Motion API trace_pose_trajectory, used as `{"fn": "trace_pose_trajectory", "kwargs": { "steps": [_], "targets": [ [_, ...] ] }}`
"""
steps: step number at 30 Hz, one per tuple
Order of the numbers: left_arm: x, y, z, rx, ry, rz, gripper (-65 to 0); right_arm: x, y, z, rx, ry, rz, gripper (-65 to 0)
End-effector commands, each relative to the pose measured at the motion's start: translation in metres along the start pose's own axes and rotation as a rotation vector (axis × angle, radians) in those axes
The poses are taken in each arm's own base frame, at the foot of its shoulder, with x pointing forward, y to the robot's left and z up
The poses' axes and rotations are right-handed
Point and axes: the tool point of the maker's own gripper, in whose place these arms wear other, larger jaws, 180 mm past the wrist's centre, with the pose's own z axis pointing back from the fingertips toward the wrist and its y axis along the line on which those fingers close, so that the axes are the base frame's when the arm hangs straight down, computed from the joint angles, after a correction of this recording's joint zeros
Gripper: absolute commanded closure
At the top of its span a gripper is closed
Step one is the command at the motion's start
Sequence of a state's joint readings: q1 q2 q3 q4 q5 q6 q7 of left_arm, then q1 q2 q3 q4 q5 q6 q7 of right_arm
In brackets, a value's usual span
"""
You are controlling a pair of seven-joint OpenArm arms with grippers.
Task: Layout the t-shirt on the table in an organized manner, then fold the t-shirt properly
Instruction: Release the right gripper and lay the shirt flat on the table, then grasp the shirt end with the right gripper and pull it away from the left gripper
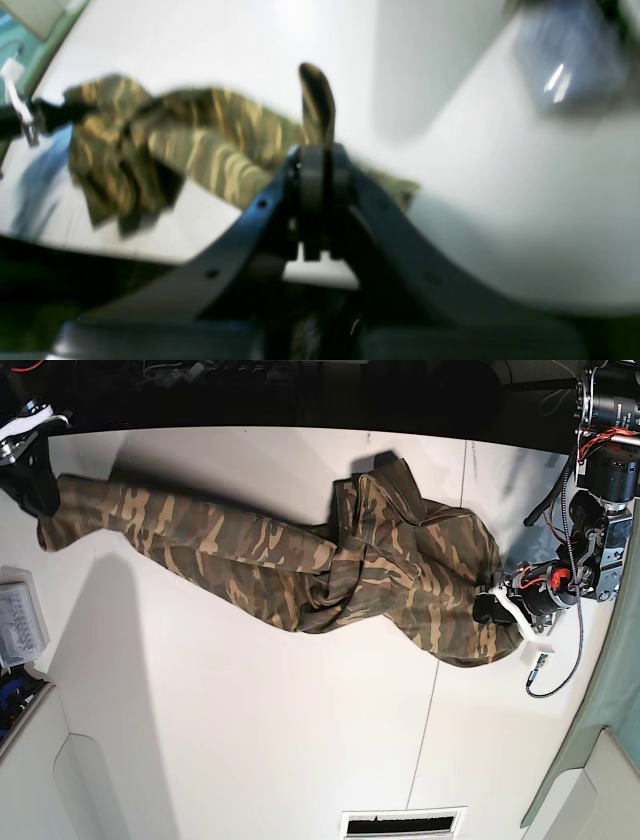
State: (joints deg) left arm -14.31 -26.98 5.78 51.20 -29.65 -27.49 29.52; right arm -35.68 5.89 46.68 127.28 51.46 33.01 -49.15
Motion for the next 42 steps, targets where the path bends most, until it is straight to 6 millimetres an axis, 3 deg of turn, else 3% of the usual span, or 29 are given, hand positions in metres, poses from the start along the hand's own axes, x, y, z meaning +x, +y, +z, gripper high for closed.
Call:
{"fn": "trace_pose_trajectory", "kwargs": {
  "steps": [1,4,7,9,15,18,21,24,26,29,34,36,39,42],
  "targets": [
    [-0.012,0.016,0.004,0.059,0.070,-0.016,-30.1,-0.010,-0.004,-0.001,0.002,0.018,-0.024,0.0],
    [-0.011,0.015,0.004,0.053,0.066,-0.009,-30.1,-0.055,-0.022,-0.014,-0.012,0.097,-0.142,-2.1],
    [-0.011,0.013,0.004,0.043,0.064,-0.006,-30.1,-0.067,-0.039,-0.029,-0.031,0.063,-0.238,-19.4],
    [-0.012,0.013,0.004,0.043,0.070,-0.006,-30.1,-0.063,-0.048,-0.038,-0.042,0.040,-0.254,-22.3],
    [-0.014,0.013,0.004,0.044,0.079,-0.006,-30.1,-0.018,-0.069,-0.059,-0.107,-0.060,-0.178,-22.3],
    [-0.014,0.010,0.004,0.027,0.079,-0.016,-30.1,-0.007,-0.089,-0.066,-0.214,-0.068,-0.160,-22.3],
    [-0.014,0.007,0.004,0.007,0.079,-0.027,-30.1,-0.010,-0.108,-0.071,-0.290,-0.052,-0.173,-23.6],
    [-0.012,0.004,0.003,0.000,0.072,-0.018,-30.1,-0.026,-0.121,-0.081,-0.285,-0.007,-0.214,-34.7],
    [-0.012,0.003,0.003,-0.004,0.069,-0.011,-30.1,-0.044,-0.126,-0.090,-0.270,0.042,-0.241,-37.6],
    [-0.013,0.004,0.003,-0.004,0.076,-0.010,-30.1,-0.072,-0.122,-0.105,-0.226,0.105,-0.268,-37.5],
    [-0.014,0.003,0.003,-0.005,0.079,-0.010,-30.1,-0.090,-0.079,-0.130,-0.064,0.156,-0.237,-37.2],
    [-0.015,0.003,0.003,-0.005,0.087,-0.010,-30.1,-0.091,-0.068,-0.137,-0.032,0.168,-0.222,-28.1],
    [-0.018,0.003,0.003,-0.005,0.099,-0.011,-30.1,-0.085,-0.063,-0.143,-0.019,0.161,-0.213,0.0],
    [-0.018,0.003,0.003,-0.006,0.100,-0.015,-30.1,-0.066,-0.071,-0.146,-0.033,0.104,-0.209,0.0]
  ]
}}
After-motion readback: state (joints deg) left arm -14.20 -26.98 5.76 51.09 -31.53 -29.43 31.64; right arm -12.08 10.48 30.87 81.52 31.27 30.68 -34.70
